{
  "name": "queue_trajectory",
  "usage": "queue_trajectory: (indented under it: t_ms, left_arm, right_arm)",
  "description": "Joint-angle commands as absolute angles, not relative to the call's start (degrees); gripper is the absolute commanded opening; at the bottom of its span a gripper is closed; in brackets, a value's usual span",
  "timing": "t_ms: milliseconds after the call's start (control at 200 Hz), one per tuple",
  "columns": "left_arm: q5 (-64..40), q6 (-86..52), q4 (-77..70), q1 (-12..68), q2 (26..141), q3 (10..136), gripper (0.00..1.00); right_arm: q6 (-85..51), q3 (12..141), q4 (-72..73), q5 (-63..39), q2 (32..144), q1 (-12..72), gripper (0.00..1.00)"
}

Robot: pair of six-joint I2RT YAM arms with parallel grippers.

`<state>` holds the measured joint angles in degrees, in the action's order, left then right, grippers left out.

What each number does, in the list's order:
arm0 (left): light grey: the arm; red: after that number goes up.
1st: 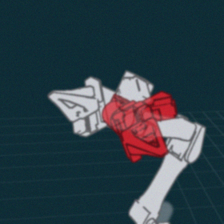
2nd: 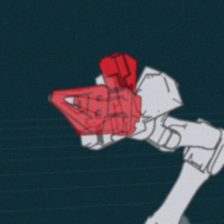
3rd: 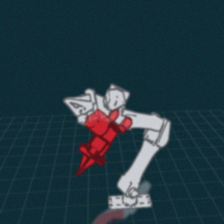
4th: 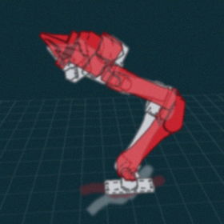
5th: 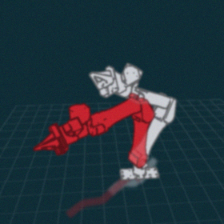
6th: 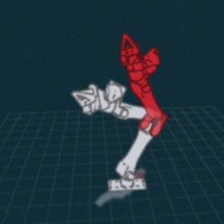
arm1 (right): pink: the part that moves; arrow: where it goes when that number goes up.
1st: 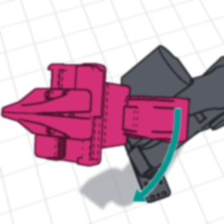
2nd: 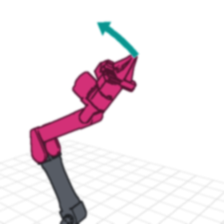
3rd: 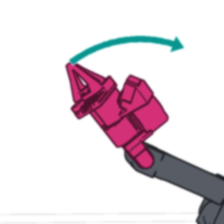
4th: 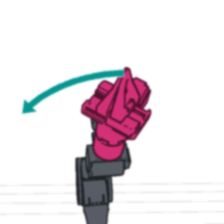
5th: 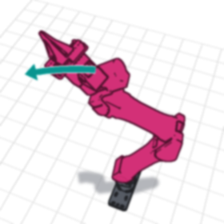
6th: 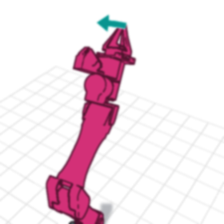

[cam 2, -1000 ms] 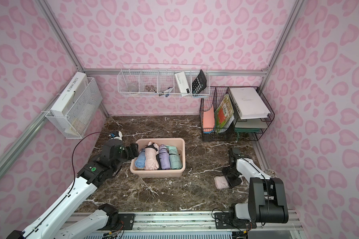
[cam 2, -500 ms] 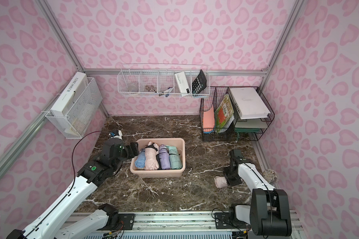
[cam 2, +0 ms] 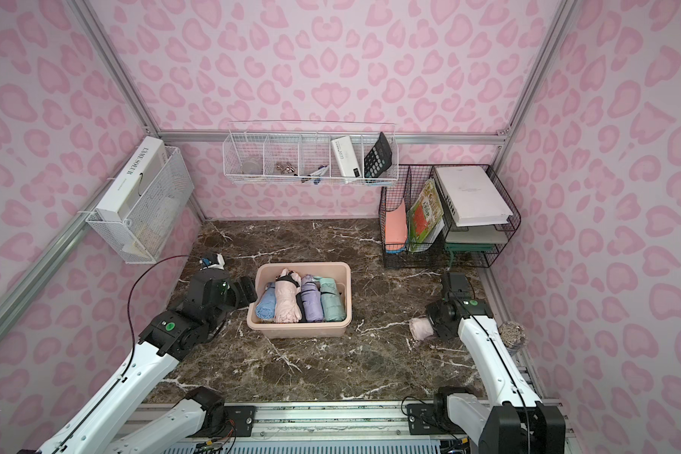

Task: Put the umbrella into the storage box
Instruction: Pick up the umbrella from the center of the board, then place the umbrella in the storage box.

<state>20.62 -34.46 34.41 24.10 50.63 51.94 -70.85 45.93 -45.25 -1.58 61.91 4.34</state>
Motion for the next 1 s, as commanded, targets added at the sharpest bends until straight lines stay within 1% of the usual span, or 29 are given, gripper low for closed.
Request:
queue_trajectory:
  t_ms: [0,285,465,635,995]
  left_arm:
    - [20.24,-35.07,37.15,23.33,50.33,52.18,0.86]
    - [15.31,-34.54,37.85,20.85,51.11,50.52,0.87]
    - [13.87,-33.07,36.26,19.55,51.45,47.61,0.86]
    - [11.38,-31.47,33.02,18.85,51.59,44.70,0.80]
    - [8.02,-30.59,28.00,18.88,52.17,41.40,0.64]
  right_arm:
    - [-66.04,51.84,-46.40,0.44,63.16,7.56,0.17]
    - [-60.52,71.65,-50.07,4.66,75.21,24.49,0.19]
    - [-56.49,85.09,-52.44,6.28,83.92,32.85,0.19]
    - [-51.89,95.24,-53.89,4.96,91.94,38.62,0.20]
    - [-43.91,111.18,-57.23,-0.43,108.95,47.37,0.21]
